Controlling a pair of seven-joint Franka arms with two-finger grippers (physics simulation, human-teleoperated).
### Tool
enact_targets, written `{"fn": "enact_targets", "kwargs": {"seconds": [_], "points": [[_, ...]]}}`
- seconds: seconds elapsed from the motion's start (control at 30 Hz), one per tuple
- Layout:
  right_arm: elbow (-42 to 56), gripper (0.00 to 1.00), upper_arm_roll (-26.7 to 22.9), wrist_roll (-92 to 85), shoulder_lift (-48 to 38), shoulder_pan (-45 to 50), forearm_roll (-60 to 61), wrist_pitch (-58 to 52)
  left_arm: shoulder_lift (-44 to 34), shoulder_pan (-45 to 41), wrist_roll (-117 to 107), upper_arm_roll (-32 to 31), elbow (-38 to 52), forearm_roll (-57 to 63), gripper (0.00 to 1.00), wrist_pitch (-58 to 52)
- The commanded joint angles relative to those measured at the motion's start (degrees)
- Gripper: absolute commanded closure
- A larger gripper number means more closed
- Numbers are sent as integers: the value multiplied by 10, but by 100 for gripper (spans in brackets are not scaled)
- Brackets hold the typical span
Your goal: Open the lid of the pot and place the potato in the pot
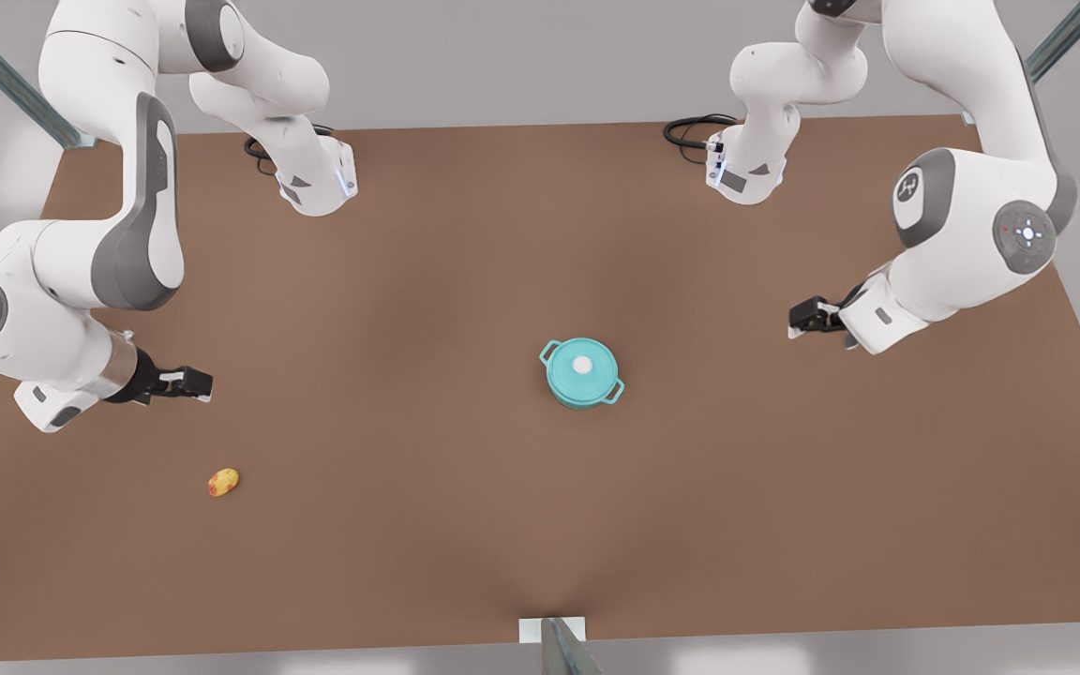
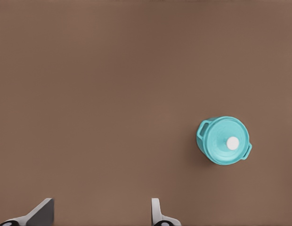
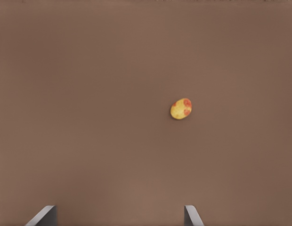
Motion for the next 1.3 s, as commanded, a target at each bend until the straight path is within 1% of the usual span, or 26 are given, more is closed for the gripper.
{"fn": "enact_targets", "kwargs": {"seconds": [0.0, 0.03, 0.07, 0.1, 0.13, 0.17, 0.2, 0.27, 0.33, 0.37, 0.4, 0.43, 0.47, 0.5, 0.53, 0.6, 0.63, 0.7, 0.77, 0.83, 1.03, 1.07, 1.1, 1.27], "points": [[0, 0, 0, -15, 1, -1, 1, 7, 0, -1, -9, -5, 1, -2, 0, 19], [0, 0, 0, -15, 1, 0, 1, 7, 7, -12, -4, -12, 31, 1, 0, 27], [0, 0, 0, -15, 1, 0, 0, 7, 45, -54, -6, -19, 53, 52, 0, 53], [0, 0, 0, -15, 1, 0, 1, 6, 69, -148, -149, -20, 54, 114, 0, 77], [0, 0, 0, -15, 1, 3, 1, 6, 81, -183, -201, -27, 60, 101, 0, 77], [-1, 0, 0, -15, 2, 7, 2, 2, 98, -199, -219, -35, 69, 82, 0, 87], [-1, 0, 1, -14, 2, 16, 4, 3, 124, -200, -289, -56, 94, 80, 0, 125], [-1, 0, -5, 10, 6, 25, 6, 6, 141, -211, -361, -64, 87, 88, 0, 147], [1, 0, -4, 243, 29, 14, 2, 8, 178, -230, -401, -63, 88, 111, 0, 150], [1, 0, -6, 240, 37, 6, -3, 21, 196, -239, -446, -63, 95, 127, 0, 164], [-1, 0, -5, 239, 51, 7, -34, 37, 210, -244, -453, -63, 96, 127, 0, 195], [-7, 0, -5, 239, 59, 2, -28, 56, 219, -247, -467, -63, 96, 127, 0, 205], [-30, 0, -5, 239, 54, -3, -25, 71, 229, -255, -474, -63, 95, 134, 0, 204], [-106, 0, -6, 247, 25, -3, -23, 148, 240, -256, -481, -63, 95, 169, 0, 204], [-161, 0, -6, 247, 15, -3, -23, 210, 247, -252, -478, -61, 93, 170, 0, 204], [-181, 0, -6, 281, 21, -4, -7, 248, 248, -248, -476, -61, 73, 171, 0, 206], [-182, 0, -6, 297, 38, -8, -6, 268, 247, -253, -481, -62, 43, 170, 0, 222], [-176, 0, -17, 299, 52, -9, 24, 305, 234, -259, -536, -62, -18, 164, 0, 304], [-169, 0, -24, 299, 69, -16, 39, 323, 233, -267, -554, -63, -16, 165, 0, 304], [-163, 0, -32, 300, 92, -16, 44, 348, 233, -277, -555, -63, -34, 169, 0, 305], [-111, 0, -34, 300, 163, -10, 52, 350, 229, -288, -561, -63, -50, 171, 0, 301], [-101, 0, -48, 299, 173, 5, 48, 338, 229, -288, -561, -63, -50, 175, 0, 301], [-101, 0, -63, 298, 180, 19, 45, 334, 229, -288, -564, -63, -50, 175, 0, 299], [-102, 0, -68, 294, 209, 22, 31, 317, 245, -285, -558, -60, -51, 200, 0, 299]]}}
